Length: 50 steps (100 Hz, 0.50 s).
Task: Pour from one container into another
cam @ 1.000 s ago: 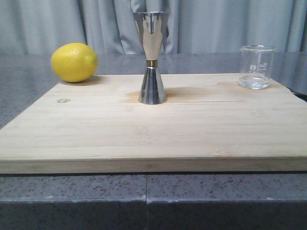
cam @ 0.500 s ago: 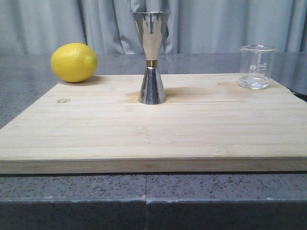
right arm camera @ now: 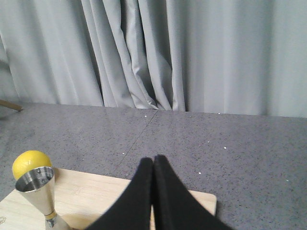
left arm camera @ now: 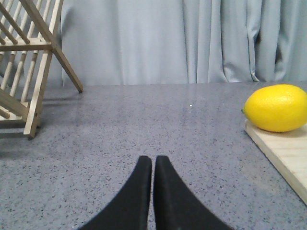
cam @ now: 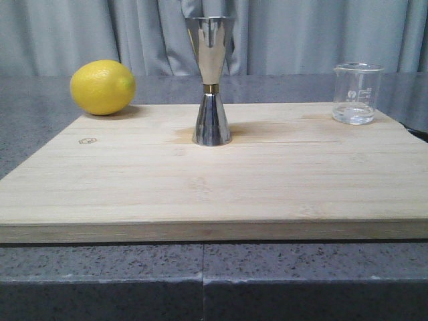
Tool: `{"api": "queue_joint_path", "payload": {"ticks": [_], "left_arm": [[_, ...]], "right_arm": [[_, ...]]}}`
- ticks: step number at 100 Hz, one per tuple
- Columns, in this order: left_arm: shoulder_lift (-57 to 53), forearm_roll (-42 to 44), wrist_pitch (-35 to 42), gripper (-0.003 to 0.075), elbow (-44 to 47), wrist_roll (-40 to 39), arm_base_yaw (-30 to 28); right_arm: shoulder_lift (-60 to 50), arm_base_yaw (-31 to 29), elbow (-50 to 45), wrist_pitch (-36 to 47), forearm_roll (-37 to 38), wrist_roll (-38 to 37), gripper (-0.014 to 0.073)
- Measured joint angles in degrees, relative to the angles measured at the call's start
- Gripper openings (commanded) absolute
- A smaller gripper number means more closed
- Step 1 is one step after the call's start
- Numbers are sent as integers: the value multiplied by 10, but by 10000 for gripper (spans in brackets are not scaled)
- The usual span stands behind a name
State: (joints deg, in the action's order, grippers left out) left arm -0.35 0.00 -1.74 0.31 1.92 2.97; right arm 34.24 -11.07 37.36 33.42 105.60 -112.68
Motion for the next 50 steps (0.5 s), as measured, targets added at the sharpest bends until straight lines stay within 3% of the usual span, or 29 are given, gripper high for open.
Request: {"api": "queue_joint_path", "payload": {"ticks": [50], "left_arm": [[0, -6, 3, -19, 0, 0, 0]], "right_arm": [[0, 0, 0, 0, 0, 0, -72]]}}
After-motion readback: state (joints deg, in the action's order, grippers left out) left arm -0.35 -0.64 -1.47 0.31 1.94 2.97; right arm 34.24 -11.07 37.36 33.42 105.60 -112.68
